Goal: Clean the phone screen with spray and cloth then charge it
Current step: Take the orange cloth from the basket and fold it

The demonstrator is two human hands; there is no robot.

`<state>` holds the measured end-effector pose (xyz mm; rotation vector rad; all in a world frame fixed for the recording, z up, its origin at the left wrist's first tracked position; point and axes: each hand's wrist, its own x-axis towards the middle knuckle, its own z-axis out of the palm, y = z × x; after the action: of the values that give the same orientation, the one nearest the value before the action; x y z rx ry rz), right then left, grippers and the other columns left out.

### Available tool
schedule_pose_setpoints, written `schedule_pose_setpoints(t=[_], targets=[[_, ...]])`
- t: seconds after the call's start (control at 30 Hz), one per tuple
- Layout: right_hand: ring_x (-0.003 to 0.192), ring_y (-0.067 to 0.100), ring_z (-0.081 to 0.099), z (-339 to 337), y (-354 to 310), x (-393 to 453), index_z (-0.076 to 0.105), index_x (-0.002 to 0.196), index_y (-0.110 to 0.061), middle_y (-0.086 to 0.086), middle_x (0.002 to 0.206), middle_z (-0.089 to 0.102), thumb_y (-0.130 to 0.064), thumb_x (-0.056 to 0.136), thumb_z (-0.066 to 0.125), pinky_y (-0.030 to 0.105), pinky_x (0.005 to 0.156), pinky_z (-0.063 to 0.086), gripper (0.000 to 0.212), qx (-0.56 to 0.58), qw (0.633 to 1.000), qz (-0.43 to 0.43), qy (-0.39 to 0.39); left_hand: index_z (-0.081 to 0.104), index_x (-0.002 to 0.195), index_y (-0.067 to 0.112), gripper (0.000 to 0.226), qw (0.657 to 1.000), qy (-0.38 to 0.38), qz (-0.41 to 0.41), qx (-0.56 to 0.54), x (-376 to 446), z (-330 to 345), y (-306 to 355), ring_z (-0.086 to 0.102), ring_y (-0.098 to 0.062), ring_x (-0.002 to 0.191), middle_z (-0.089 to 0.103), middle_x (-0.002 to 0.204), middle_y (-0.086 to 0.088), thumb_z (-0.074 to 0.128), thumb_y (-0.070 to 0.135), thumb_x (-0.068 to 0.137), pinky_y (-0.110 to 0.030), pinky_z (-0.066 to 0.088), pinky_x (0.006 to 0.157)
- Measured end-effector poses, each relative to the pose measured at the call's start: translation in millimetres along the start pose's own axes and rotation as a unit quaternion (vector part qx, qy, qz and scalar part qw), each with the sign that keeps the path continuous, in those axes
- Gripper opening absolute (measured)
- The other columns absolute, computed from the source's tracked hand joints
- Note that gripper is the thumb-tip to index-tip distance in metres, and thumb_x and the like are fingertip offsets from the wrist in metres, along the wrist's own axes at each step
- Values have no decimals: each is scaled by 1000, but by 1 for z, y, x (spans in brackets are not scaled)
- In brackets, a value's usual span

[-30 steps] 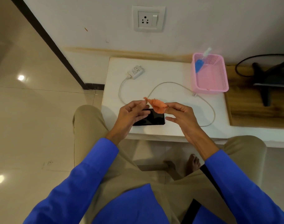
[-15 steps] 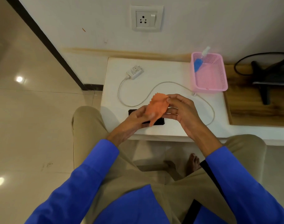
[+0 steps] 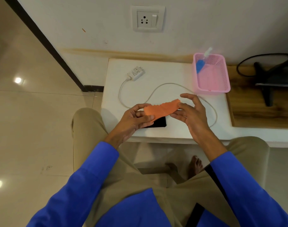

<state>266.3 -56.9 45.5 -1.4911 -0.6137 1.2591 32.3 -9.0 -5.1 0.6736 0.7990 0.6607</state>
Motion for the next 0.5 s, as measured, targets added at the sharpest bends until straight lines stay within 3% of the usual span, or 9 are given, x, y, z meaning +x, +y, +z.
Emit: schedule_pose_setpoints(t=[0.07,0.13,0.23,0.3,0.4,0.5], targets=[[98,32,77,-3,2,-1,75,111,-14,11,103,79,-11,99,59,39,84,64,20,-27,999,-11,-14,64,135,24,62,1000,-2,14,-3,0,-1,1,73,-30,114,72,101,-13,86,1,82,-39,61,92],[99,28,77,-5,2,-2,77,112,-14,8,106,79,-12,100,57,39,87,64,23,-64,998,-15,-25,65,134,27,55,1000,9,29,-6,0,-3,3,72,-26,115,73,107,-10,81,2,88,-36,59,94],[92,20,79,-9,0,-2,75,114,-14,3,97,81,-6,96,65,36,84,65,22,-174,983,-45,-34,74,127,15,31,999,19,29,14,2,-7,5,67,-23,126,74,127,-5,69,5,98,-31,57,99],[83,18,80,-10,-3,-3,78,105,-15,1,88,81,-11,92,73,35,81,65,14,-220,973,-65,-25,76,124,11,28,999,7,18,38,2,-10,5,64,-22,131,71,136,-4,64,6,99,-30,55,102],[79,11,76,-10,-8,-3,79,91,-23,-6,83,78,-28,89,78,30,79,62,6,-293,949,-116,-5,76,126,17,31,996,-8,1,93,-1,-9,5,66,-26,127,73,128,-4,72,13,95,-33,54,107],[86,8,69,-11,-14,-1,74,80,-23,-4,87,72,-27,86,73,27,82,54,7,-339,926,-166,3,75,118,22,30,977,-1,9,212,-4,-2,2,71,-23,113,70,109,1,83,27,90,-34,53,106]])
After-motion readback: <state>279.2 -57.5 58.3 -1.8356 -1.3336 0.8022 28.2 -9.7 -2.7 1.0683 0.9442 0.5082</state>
